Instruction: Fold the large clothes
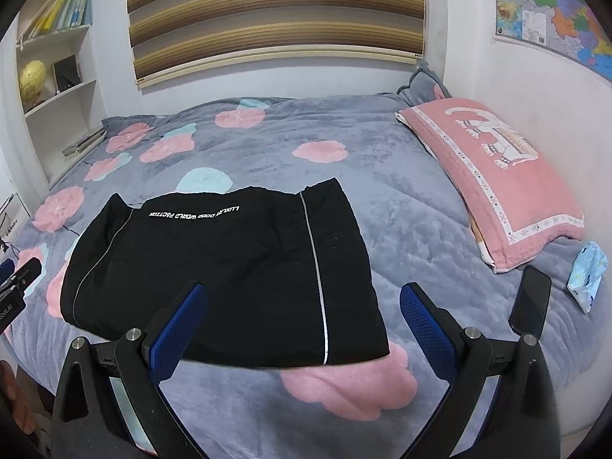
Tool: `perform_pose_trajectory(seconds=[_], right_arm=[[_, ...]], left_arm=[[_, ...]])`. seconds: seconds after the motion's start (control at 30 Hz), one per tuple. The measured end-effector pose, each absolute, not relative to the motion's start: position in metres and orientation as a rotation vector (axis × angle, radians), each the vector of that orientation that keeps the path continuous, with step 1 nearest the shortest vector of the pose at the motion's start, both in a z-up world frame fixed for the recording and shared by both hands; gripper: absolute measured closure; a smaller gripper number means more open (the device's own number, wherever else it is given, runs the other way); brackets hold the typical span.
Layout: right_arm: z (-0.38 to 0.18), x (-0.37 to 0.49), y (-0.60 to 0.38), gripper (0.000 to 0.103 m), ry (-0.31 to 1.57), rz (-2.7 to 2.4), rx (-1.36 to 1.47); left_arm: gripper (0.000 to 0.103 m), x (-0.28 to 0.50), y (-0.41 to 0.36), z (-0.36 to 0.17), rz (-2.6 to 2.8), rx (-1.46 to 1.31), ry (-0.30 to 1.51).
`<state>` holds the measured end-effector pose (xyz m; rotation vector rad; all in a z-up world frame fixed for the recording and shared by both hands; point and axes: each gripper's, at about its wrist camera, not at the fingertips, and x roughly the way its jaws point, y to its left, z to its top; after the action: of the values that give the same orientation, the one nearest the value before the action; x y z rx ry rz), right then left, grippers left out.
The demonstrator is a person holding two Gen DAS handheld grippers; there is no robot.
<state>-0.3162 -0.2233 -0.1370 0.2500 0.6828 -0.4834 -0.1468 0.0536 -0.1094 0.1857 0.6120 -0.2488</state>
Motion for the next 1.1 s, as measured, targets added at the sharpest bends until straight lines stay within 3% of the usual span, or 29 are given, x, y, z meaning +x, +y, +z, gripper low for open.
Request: perform_pose_trajectory(seconds=[1.1], right_arm=[[-0.131, -0.314, -0.189, 0.001, 0.683, -0.436, 0.198]], left_arm=[[0.027, -0.160, 0.085, -0.104, -0.221, 0.157, 0.590]])
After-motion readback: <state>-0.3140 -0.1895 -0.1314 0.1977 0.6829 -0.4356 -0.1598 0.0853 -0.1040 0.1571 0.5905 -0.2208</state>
